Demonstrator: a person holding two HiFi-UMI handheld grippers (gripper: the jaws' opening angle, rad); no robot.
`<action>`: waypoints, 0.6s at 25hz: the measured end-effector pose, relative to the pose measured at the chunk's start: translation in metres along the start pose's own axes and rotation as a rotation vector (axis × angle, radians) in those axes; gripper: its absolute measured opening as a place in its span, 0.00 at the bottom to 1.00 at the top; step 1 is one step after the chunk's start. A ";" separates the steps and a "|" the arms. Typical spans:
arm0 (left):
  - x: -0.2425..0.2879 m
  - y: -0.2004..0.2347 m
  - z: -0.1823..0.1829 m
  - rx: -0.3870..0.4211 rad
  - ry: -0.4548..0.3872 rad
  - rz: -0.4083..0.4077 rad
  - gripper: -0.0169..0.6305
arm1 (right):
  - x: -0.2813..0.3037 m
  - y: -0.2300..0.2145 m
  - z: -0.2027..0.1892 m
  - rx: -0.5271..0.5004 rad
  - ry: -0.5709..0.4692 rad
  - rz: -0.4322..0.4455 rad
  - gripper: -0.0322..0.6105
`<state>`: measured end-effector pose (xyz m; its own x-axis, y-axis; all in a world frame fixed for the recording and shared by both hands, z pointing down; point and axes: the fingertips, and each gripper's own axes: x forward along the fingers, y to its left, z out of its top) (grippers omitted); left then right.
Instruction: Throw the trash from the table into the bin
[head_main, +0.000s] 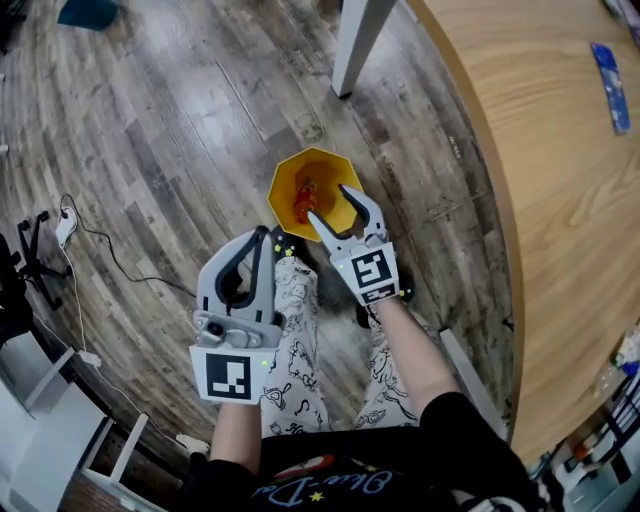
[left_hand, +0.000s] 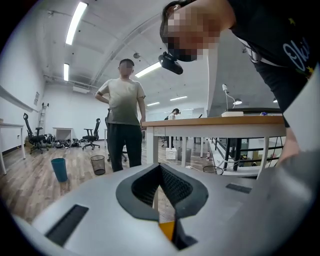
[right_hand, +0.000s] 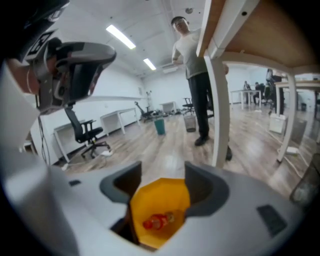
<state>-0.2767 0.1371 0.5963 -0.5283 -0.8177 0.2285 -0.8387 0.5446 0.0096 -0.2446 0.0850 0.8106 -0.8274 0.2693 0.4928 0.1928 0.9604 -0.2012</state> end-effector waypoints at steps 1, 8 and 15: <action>-0.001 -0.001 0.002 -0.003 0.004 0.001 0.04 | -0.005 0.001 0.007 0.007 -0.014 0.003 0.48; -0.003 -0.006 0.034 -0.034 -0.007 0.016 0.04 | -0.040 0.008 0.056 0.017 -0.089 -0.024 0.19; -0.005 -0.018 0.071 0.042 0.008 -0.011 0.04 | -0.094 0.024 0.134 0.000 -0.238 0.002 0.06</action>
<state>-0.2686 0.1184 0.5258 -0.5184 -0.8219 0.2359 -0.8491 0.5274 -0.0284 -0.2328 0.0732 0.6461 -0.9280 0.2465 0.2794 0.1942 0.9600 -0.2018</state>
